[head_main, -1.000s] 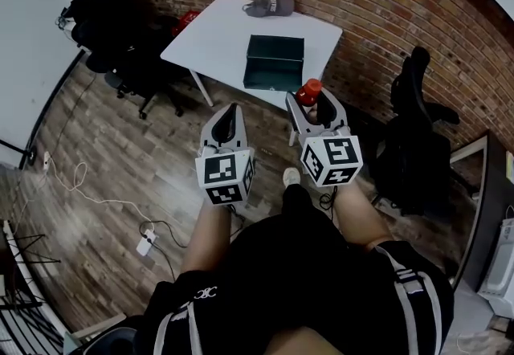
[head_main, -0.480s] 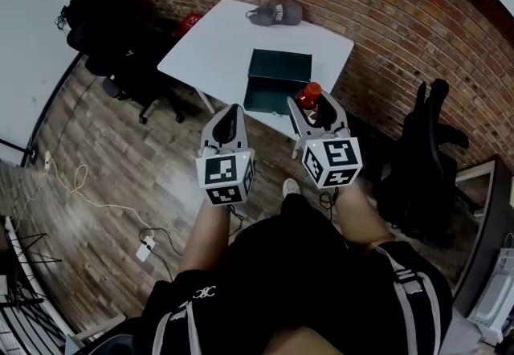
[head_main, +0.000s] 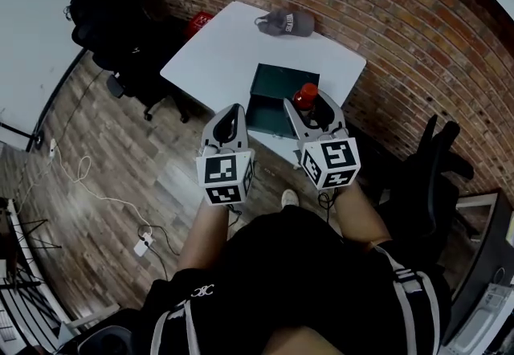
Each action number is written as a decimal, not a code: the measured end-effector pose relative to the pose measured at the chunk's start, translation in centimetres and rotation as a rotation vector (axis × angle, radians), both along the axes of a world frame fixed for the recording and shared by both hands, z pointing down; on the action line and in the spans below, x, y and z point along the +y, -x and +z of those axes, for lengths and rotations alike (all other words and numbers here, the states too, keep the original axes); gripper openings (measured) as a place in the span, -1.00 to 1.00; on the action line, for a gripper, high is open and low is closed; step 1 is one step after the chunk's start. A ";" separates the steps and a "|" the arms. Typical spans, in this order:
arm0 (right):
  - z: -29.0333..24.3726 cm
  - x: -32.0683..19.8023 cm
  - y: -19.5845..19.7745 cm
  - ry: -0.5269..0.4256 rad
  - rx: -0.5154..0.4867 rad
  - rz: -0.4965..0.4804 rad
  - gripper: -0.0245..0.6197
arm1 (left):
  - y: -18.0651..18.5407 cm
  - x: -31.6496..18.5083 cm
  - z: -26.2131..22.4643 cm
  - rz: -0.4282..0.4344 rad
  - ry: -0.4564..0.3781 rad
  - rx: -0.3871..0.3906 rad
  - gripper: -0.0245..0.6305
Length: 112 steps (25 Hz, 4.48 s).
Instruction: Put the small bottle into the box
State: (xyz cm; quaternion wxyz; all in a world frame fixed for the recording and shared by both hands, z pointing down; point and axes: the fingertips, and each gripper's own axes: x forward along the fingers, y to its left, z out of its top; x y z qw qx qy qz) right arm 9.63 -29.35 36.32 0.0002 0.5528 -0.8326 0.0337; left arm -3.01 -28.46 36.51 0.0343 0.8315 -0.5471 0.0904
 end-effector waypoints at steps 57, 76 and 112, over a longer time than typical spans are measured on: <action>36.7 -11.1 5.1 0.880 0.873 -0.443 -0.23 | 11.5 -8.1 10.0 -0.190 0.211 -0.071 -0.90; 25.6 -13.8 6.1 0.553 0.548 -0.295 -0.79 | 10.9 -9.7 8.7 -0.172 0.148 -0.029 -0.90; 2.0 -7.9 -4.7 -0.047 0.091 0.318 -0.83 | 1.0 -12.5 5.2 0.147 0.095 0.050 -0.90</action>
